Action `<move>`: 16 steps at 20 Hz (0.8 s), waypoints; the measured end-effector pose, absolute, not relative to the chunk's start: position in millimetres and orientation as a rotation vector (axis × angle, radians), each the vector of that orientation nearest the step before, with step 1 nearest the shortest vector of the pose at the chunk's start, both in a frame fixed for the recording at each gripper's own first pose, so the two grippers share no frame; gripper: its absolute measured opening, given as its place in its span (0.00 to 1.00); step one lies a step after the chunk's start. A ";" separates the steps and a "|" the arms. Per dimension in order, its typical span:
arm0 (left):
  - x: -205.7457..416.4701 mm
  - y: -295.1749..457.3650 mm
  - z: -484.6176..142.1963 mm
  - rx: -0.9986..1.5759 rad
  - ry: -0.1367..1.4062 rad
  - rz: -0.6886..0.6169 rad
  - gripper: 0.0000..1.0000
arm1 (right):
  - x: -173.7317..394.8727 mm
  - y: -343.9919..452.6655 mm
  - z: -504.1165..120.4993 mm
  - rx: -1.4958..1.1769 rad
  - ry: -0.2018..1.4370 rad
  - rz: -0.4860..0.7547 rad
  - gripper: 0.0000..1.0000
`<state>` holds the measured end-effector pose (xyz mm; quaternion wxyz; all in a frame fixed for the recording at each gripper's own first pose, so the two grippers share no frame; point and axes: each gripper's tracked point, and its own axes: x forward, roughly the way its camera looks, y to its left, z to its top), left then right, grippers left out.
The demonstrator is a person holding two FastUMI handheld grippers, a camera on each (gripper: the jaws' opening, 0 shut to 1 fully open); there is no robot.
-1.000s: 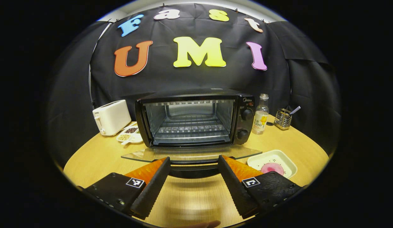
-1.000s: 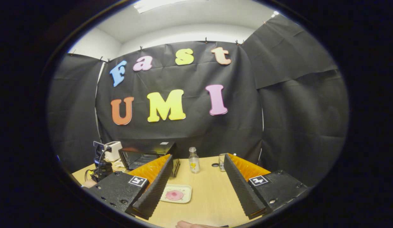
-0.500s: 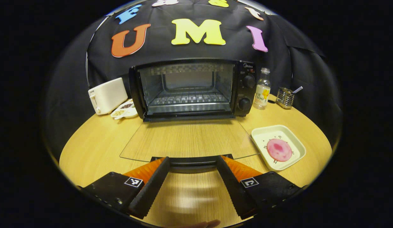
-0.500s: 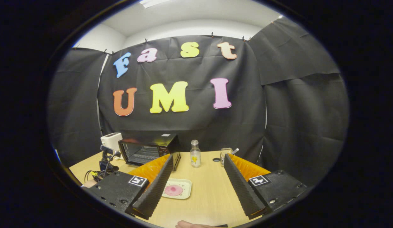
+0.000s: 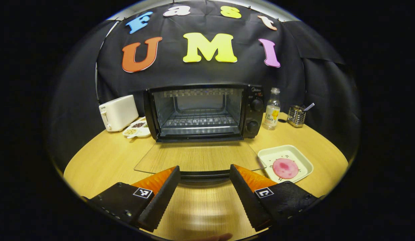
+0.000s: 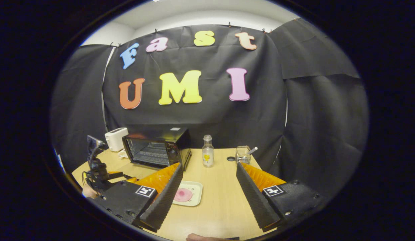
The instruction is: Open the electric oven with the left hand, put the food in, and close the electric oven.
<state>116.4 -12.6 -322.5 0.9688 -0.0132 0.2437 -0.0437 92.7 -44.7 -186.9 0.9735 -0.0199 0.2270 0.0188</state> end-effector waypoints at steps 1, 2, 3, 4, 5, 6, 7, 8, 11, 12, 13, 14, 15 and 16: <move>113.1 -14.6 -307.2 -0.031 0.460 -0.093 0.95 | 97.7 -43.6 -196.8 -0.039 0.506 0.043 0.99; 109.9 -16.1 -290.8 -0.033 0.421 -0.096 0.95 | 103.3 -42.4 -208.8 -0.041 0.552 0.050 1.00; 106.7 -17.8 -273.5 -0.030 0.385 -0.098 0.95 | 108.4 -41.3 -220.1 -0.043 0.602 0.060 0.99; 103.1 -18.2 -256.1 -0.024 0.343 -0.102 0.95 | 114.4 -41.3 -234.3 -0.048 0.657 0.061 0.99; 100.5 -17.4 -241.8 -0.018 0.311 -0.102 0.95 | 119.9 -42.6 -249.1 -0.054 0.713 0.065 0.99; 96.4 -16.7 -226.4 -0.015 0.279 -0.105 0.95 | 125.9 -41.9 -263.4 -0.060 0.767 0.074 0.99; 92.3 -15.8 -213.4 -0.013 0.254 -0.108 0.94 | 131.9 -40.5 -277.4 -0.057 0.817 0.086 0.99; 88.1 -13.7 -201.6 -0.013 0.235 -0.102 0.94 | 137.8 -40.7 -289.2 -0.052 0.864 0.090 0.99; 87.3 1.7 -166.1 -0.021 0.169 -0.064 0.94 | 148.1 -40.9 -330.0 -0.048 1.015 0.102 0.92; 86.3 3.1 -156.7 -0.028 0.157 -0.057 0.94 | 150.7 -37.2 -342.6 -0.026 1.068 0.114 0.90; 87.5 2.5 -147.2 -0.028 0.145 -0.055 0.94 | 152.3 -31.8 -355.3 0.005 1.130 0.132 0.89; 88.3 6.1 -137.0 -0.025 0.127 -0.044 0.94 | 153.6 -26.2 -369.0 0.042 1.192 0.144 0.87; 88.4 10.0 -125.0 -0.016 0.100 -0.029 0.94 | 154.1 -25.2 -382.4 0.065 1.246 0.142 0.82; 90.1 14.3 -114.2 -0.007 0.074 -0.011 0.94 | 157.4 -25.9 -396.6 0.064 1.290 0.138 0.80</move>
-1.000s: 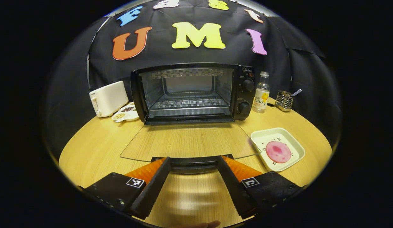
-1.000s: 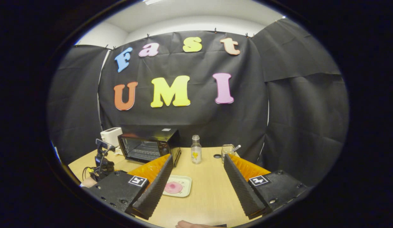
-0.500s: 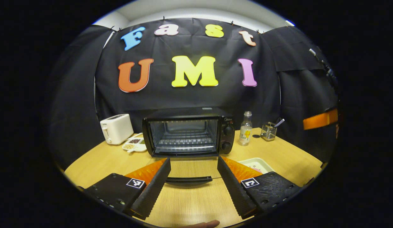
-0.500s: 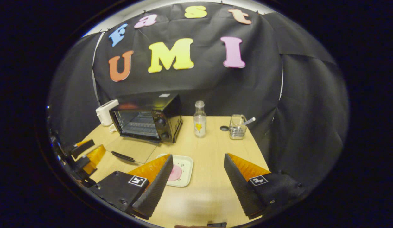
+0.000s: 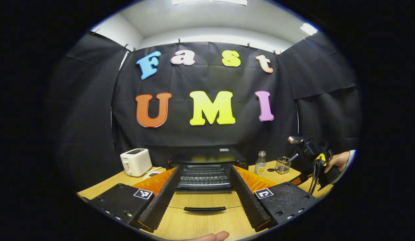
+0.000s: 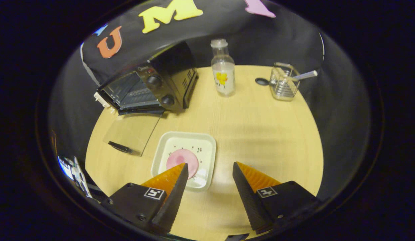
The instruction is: Open the electric oven with the left hand, put the food in, and close the electric oven.
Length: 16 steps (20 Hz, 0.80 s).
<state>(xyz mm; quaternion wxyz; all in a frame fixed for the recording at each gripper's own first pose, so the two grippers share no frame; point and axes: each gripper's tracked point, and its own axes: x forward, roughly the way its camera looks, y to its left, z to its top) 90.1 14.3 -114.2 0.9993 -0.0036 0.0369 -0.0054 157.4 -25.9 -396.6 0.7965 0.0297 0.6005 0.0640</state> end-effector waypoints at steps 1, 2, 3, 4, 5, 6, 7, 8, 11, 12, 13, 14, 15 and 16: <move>90.5 18.4 -106.0 -0.002 0.053 0.009 0.94 | 160.4 -25.4 -408.0 0.065 1.325 0.134 0.76; 90.4 21.6 -99.5 -0.003 0.039 0.023 0.94 | 161.7 -23.9 -417.3 0.071 1.360 0.139 0.75; 90.0 22.9 -93.1 -0.005 0.031 0.028 0.94 | 163.5 -19.5 -424.3 0.087 1.384 0.151 0.71; 89.2 24.2 -88.9 -0.006 0.024 0.029 0.94 | 164.5 -17.2 -428.5 0.097 1.406 0.171 0.69; 90.3 26.0 -87.2 -0.010 0.023 0.034 0.94 | 165.6 -16.7 -431.0 0.113 1.421 0.171 0.60; 90.7 28.0 -89.0 -0.017 0.029 0.040 0.95 | 166.9 -17.5 -432.5 0.126 1.436 0.167 0.57; 89.5 30.1 -91.6 -0.025 0.038 0.046 0.94 | 166.3 -18.8 -432.9 0.142 1.453 0.162 0.48; 90.0 31.4 -93.0 -0.030 0.043 0.050 0.94 | 166.8 -17.1 -433.3 0.170 1.467 0.168 0.44; 90.0 34.8 -103.4 -0.030 0.074 0.062 0.94 | 157.6 -10.5 -435.7 0.226 1.537 0.229 0.38; 90.4 36.5 -106.9 -0.024 0.084 0.070 0.95 | 156.0 -10.5 -437.6 0.240 1.557 0.261 0.36; 90.1 38.2 -108.7 -0.017 0.092 0.079 0.95 | 153.1 -9.9 -441.6 0.258 1.579 0.283 0.21; 89.6 39.4 -110.4 -0.009 0.100 0.088 0.94 | 147.6 -8.7 -444.3 0.285 1.621 0.305 0.14; 88.1 39.7 -111.0 -0.001 0.105 0.095 0.95 | 149.6 -3.4 -450.1 0.321 1.617 0.323 0.00; 87.3 41.2 -109.8 0.003 0.105 0.102 0.95 | 150.5 -3.1 -446.6 0.360 1.615 0.358 0.00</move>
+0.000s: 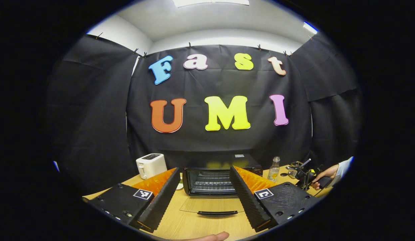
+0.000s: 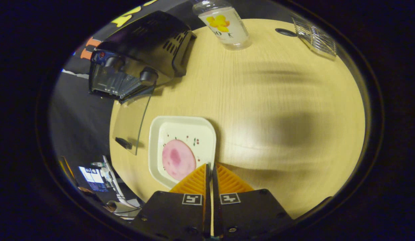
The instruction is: Open the electric oven with the left hand, put the food in, and close the electric oven.
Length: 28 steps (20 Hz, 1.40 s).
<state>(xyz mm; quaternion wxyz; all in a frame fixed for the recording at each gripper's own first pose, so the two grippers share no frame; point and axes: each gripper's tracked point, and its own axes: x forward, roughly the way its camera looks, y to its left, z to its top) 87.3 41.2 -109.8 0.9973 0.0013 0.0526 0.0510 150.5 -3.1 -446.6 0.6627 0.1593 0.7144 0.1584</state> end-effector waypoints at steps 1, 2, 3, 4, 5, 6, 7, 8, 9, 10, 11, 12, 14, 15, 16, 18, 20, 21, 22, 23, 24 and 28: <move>86.2 39.7 -108.6 0.003 0.105 0.104 0.95 | 151.2 -1.5 -447.5 0.408 1.625 0.372 0.02; 86.2 37.3 -107.9 0.001 0.104 0.104 0.95 | 152.1 -0.8 -447.9 0.455 1.635 0.380 0.04; 85.1 35.7 -103.5 0.000 0.099 0.103 0.95 | 151.8 0.3 -447.2 0.494 1.632 0.391 0.04; 83.7 35.1 -101.6 -0.001 0.098 0.102 0.95 | 151.7 -0.2 -446.4 0.526 1.622 0.400 0.02; 81.0 34.9 -99.4 -0.002 0.100 0.104 0.95 | 150.6 -1.6 -445.9 0.543 1.613 0.404 0.02; 79.3 35.5 -98.0 0.002 0.101 0.107 0.94 | 149.5 -4.4 -446.4 0.543 1.609 0.401 0.04; 78.0 36.6 -96.6 0.008 0.104 0.110 0.95 | 148.9 -5.7 -445.9 0.540 1.610 0.390 0.01; 75.1 35.2 -94.1 0.013 0.107 0.113 0.95 | 149.1 -7.2 -445.7 0.535 1.604 0.380 0.01; 72.9 35.0 -92.9 0.016 0.106 0.113 0.95 | 147.5 -10.0 -446.3 0.539 1.599 0.372 0.04; 70.9 35.4 -91.7 0.016 0.106 0.111 0.95 | 147.3 -12.8 -444.7 0.549 1.590 0.367 0.01; 68.5 34.4 -90.7 0.015 0.104 0.107 0.95 | 147.2 -17.5 -440.5 0.554 1.580 0.355 0.04; 67.9 34.4 -89.2 0.014 0.105 0.103 0.95 | 148.2 -20.1 -438.0 0.557 1.565 0.341 0.04; 67.7 37.6 -90.9 0.011 0.106 0.099 0.95 | 147.3 -23.7 -434.0 0.543 1.541 0.337 0.00; 68.5 40.0 -93.1 0.010 0.109 0.099 0.95 | 147.8 -23.4 -432.0 0.540 1.531 0.334 0.00; 70.0 42.6 -96.6 0.008 0.116 0.099 0.95 | 147.7 -23.2 -429.3 0.530 1.522 0.333 0.01; 72.0 47.0 -101.2 0.006 0.124 0.104 0.94 | 146.8 -19.1 -419.1 0.510 1.505 0.339 0.00; 73.5 52.4 -103.6 0.010 0.123 0.108 0.94 | 148.9 -16.9 -413.0 0.490 1.479 0.353 0.00; 72.9 55.5 -104.5 0.011 0.124 0.111 0.94 | 146.5 -16.5 -404.1 0.480 1.463 0.361 0.04; 72.1 57.8 -105.1 0.011 0.123 0.113 0.94 | 145.9 -15.1 -397.3 0.470 1.452 0.368 0.00; 71.8 58.6 -106.4 0.010 0.124 0.114 0.94 | 144.6 -11.9 -389.5 0.464 1.443 0.374 0.01; 72.9 60.5 -108.7 0.011 0.124 0.114 0.94 | 144.6 -7.5 -383.1 0.456 1.436 0.386 0.01; 72.2 74.4 -110.8 0.047 0.114 0.135 0.94 | 147.4 19.6 -365.7 0.466 1.414 0.415 0.01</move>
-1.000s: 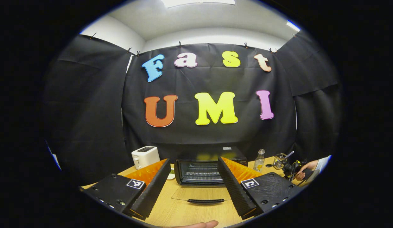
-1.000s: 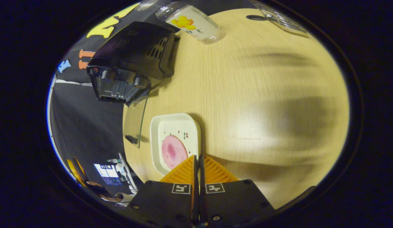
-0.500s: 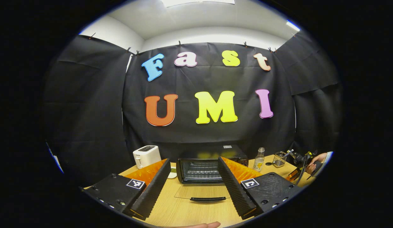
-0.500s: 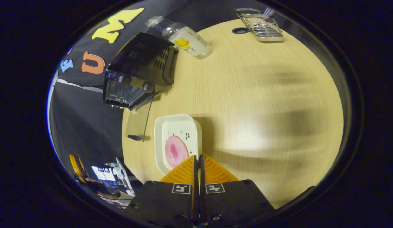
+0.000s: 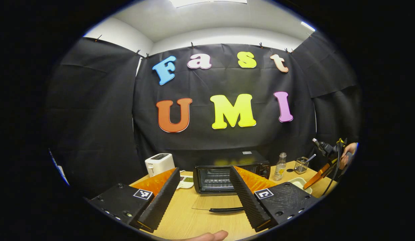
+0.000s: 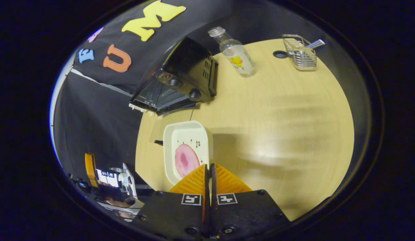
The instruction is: Open the electric oven with the left hand, put the food in, and close the electric oven.
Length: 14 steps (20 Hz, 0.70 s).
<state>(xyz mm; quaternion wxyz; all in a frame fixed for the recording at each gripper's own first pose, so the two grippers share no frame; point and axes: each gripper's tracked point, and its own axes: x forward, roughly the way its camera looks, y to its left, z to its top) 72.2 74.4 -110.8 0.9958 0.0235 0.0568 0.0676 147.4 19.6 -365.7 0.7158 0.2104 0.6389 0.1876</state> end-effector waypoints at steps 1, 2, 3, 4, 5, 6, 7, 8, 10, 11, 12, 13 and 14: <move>71.6 78.1 -112.8 0.059 0.115 0.140 0.95 | 148.5 27.2 -365.1 0.470 1.419 0.417 0.01; 71.5 82.7 -114.0 0.068 0.115 0.147 0.95 | 150.6 35.2 -365.0 0.471 1.430 0.425 0.04; 70.9 88.8 -113.6 0.076 0.106 0.165 0.95 | 151.8 45.4 -364.3 0.470 1.442 0.431 0.01; 71.7 93.9 -112.4 0.080 0.096 0.175 0.95 | 154.7 55.2 -365.7 0.476 1.450 0.431 0.04; 70.4 96.7 -112.6 0.075 0.088 0.177 0.96 | 156.8 66.7 -367.9 0.484 1.458 0.432 0.01; 68.9 97.3 -112.3 0.064 0.085 0.171 0.96 | 161.5 76.6 -371.0 0.495 1.458 0.428 0.04; 68.9 98.7 -113.8 0.046 0.086 0.163 0.96 | 165.8 89.0 -373.6 0.508 1.454 0.423 0.01; 67.5 101.1 -117.4 0.026 0.090 0.156 0.96 | 173.2 98.6 -375.5 0.545 1.439 0.395 0.01; 67.2 112.0 -122.5 0.010 0.099 0.158 0.96 | 187.5 118.6 -379.0 0.605 1.415 0.328 0.01; 66.4 120.1 -124.9 0.011 0.103 0.170 0.96 | 193.6 126.1 -382.4 0.622 1.403 0.293 0.04; 65.0 125.6 -128.9 0.013 0.108 0.184 0.96 | 198.4 132.3 -385.2 0.634 1.393 0.270 0.01; 63.7 128.4 -133.9 0.006 0.120 0.186 0.96 | 202.4 140.4 -386.1 0.655 1.385 0.247 0.01; 62.8 128.6 -139.9 -0.016 0.138 0.181 0.96 | 207.6 150.5 -386.7 0.694 1.372 0.230 0.01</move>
